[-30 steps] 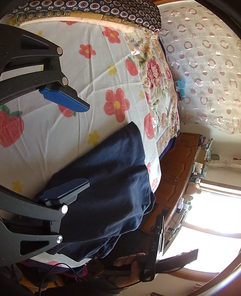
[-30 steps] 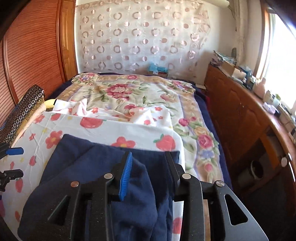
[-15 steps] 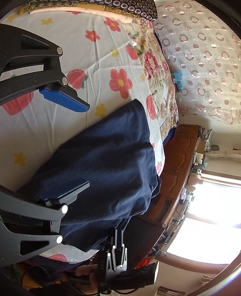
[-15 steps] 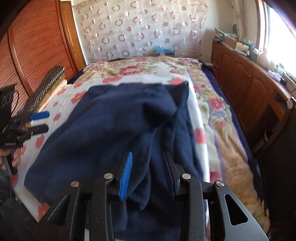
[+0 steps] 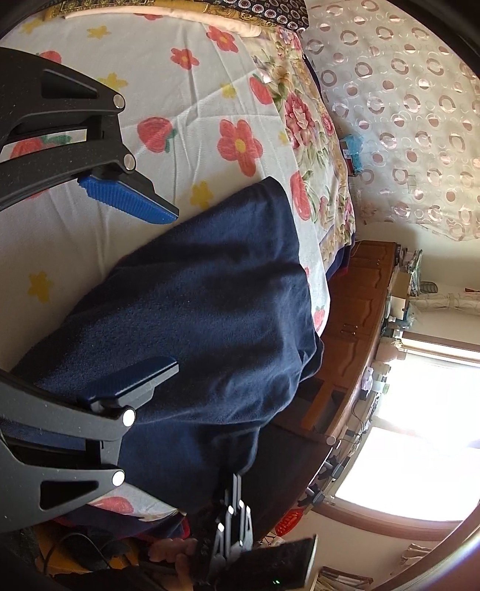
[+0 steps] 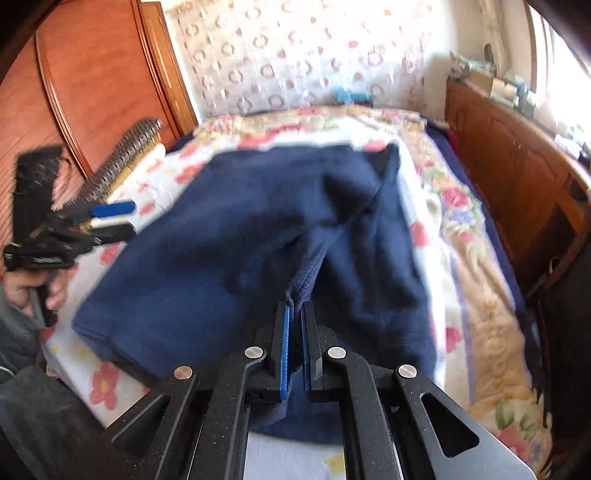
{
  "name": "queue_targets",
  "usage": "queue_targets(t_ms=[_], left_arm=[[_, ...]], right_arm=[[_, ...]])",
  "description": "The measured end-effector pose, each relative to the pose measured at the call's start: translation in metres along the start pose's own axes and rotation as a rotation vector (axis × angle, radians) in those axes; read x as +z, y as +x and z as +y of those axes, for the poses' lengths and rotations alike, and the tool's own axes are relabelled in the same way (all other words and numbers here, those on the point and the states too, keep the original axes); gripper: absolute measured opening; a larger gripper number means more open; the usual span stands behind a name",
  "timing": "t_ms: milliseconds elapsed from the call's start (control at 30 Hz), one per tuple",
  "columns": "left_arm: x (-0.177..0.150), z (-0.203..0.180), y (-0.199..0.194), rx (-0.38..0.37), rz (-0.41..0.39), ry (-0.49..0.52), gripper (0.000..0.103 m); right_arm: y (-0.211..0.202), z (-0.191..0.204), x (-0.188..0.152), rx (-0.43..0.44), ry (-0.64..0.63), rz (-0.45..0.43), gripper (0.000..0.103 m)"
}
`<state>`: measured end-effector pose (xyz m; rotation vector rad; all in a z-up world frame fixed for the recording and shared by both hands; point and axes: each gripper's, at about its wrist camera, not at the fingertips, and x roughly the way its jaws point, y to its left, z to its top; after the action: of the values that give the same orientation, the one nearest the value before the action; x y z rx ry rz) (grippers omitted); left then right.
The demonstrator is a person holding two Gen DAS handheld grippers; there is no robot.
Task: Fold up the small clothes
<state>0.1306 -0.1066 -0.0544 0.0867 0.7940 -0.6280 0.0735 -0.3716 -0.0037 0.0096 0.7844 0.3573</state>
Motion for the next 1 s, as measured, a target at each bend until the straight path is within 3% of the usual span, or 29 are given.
queue_targets(t_ms=[133, 267, 433, 500, 533, 767, 1000], left_arm=[[0.004, -0.003, 0.000, -0.004, -0.006, 0.010, 0.075], [0.004, -0.003, 0.003, 0.002, -0.002, 0.009, 0.075], [0.011, 0.001, 0.009, 0.031, 0.011, 0.007, 0.075], [0.015, 0.002, 0.012, 0.040, 0.014, 0.009, 0.075], [0.019, 0.002, 0.014, 0.045, 0.016, 0.011, 0.075], [0.040, 0.003, 0.029, 0.070, 0.022, 0.032, 0.075], [0.057, 0.010, 0.043, 0.073, 0.033, 0.029, 0.075]], right_arm=[[-0.038, -0.014, -0.001, -0.055, 0.004, -0.041, 0.005], [-0.041, -0.028, -0.013, -0.089, 0.016, 0.004, 0.005], [-0.028, -0.028, -0.003, -0.132, 0.024, 0.008, 0.013], [-0.030, -0.029, 0.008, -0.155, 0.022, -0.023, 0.025], [-0.028, -0.030, 0.016, -0.166, 0.014, -0.038, 0.026], [0.014, -0.028, 0.078, -0.123, -0.058, -0.084, 0.031], [0.072, -0.019, 0.104, -0.064, -0.116, -0.028, 0.035]])
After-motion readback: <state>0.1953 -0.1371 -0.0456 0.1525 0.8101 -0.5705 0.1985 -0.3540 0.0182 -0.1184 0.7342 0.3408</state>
